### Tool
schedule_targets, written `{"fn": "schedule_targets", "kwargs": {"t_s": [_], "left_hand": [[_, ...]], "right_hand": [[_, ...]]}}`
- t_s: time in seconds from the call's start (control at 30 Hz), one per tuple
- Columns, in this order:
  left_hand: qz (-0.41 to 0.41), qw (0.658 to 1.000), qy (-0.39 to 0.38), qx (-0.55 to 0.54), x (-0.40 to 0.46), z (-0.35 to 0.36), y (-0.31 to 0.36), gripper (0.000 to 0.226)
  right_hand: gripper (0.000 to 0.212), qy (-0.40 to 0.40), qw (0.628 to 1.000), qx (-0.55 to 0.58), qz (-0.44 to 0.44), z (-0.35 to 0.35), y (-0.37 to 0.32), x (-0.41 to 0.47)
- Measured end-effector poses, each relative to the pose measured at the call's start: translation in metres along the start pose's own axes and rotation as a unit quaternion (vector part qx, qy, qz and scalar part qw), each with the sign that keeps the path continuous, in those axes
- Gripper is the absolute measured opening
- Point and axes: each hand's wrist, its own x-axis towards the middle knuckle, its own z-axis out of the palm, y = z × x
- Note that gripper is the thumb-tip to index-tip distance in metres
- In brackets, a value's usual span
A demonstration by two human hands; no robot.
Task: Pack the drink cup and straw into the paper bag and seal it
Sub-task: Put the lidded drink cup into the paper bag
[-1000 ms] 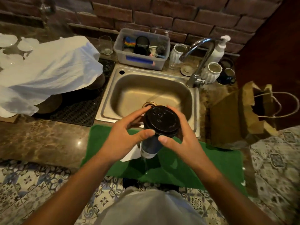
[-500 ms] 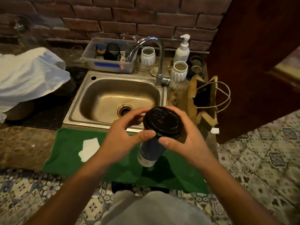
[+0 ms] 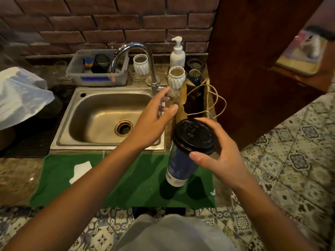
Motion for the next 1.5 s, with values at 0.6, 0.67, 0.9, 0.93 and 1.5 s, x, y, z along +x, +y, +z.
{"fn": "schedule_targets", "kwargs": {"t_s": [0.6, 0.67, 0.9, 0.93, 1.5], "left_hand": [[-0.091, 0.989, -0.012, 0.120, 0.072, 0.045, -0.023, 0.095], [-0.105, 0.992, -0.015, 0.074, 0.071, 0.042, -0.028, 0.094], [-0.126, 0.988, -0.049, -0.070, 0.053, 0.026, -0.036, 0.085], [-0.121, 0.988, -0.048, -0.079, 0.049, 0.025, -0.035, 0.084], [-0.153, 0.981, -0.063, -0.096, -0.042, 0.018, -0.033, 0.079]], "right_hand": [[0.076, 0.039, 0.998, 0.017, 0.037, -0.037, 0.020, -0.019], [0.073, 0.043, 0.998, 0.021, 0.032, -0.043, 0.021, -0.017], [0.076, 0.095, 0.994, 0.048, 0.024, -0.069, 0.021, -0.007], [0.074, 0.107, 0.993, 0.054, 0.024, -0.072, 0.021, -0.003], [0.079, 0.121, 0.992, 0.009, -0.036, -0.055, 0.005, 0.039]]}}
